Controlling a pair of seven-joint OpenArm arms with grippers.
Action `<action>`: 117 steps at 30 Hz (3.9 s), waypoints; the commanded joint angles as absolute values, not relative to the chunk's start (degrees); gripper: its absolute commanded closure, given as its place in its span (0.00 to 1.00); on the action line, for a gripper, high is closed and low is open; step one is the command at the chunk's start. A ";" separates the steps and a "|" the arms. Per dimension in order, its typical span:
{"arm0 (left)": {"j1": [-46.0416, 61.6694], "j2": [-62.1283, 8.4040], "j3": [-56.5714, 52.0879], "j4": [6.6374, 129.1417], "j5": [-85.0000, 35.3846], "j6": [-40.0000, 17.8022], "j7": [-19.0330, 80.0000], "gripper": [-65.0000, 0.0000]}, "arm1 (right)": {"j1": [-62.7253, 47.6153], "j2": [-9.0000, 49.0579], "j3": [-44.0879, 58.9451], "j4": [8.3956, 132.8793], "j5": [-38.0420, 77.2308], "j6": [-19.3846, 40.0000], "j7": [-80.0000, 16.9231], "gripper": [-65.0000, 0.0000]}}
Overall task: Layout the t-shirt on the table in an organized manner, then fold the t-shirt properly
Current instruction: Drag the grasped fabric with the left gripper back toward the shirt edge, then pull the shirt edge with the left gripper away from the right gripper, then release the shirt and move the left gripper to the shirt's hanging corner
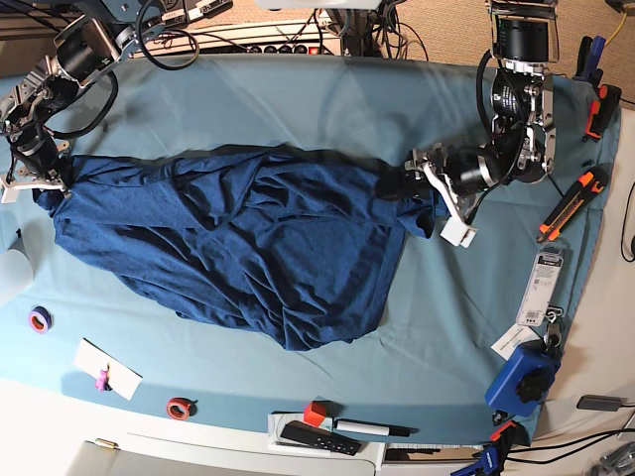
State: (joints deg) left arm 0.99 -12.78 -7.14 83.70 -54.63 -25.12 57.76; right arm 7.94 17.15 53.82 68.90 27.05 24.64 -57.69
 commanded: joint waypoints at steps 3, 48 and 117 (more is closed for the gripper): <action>0.60 -13.56 -7.44 84.14 -52.64 -24.71 57.06 0.65 | 8.56 18.44 53.82 69.63 27.38 24.91 -58.08 1.00; 20.23 -22.57 -7.68 100.64 -57.71 -28.62 60.40 1.00 | -5.72 32.40 54.22 69.73 44.25 32.60 -75.16 1.00; 13.78 -24.60 -9.61 120.49 -42.78 -27.88 45.80 0.58 | -7.40 40.40 61.17 69.76 61.28 40.00 -69.97 0.65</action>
State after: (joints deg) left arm 14.41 -24.14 -9.43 119.52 -41.93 -27.75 47.66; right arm -7.77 38.37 60.71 68.90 60.10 39.90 -70.96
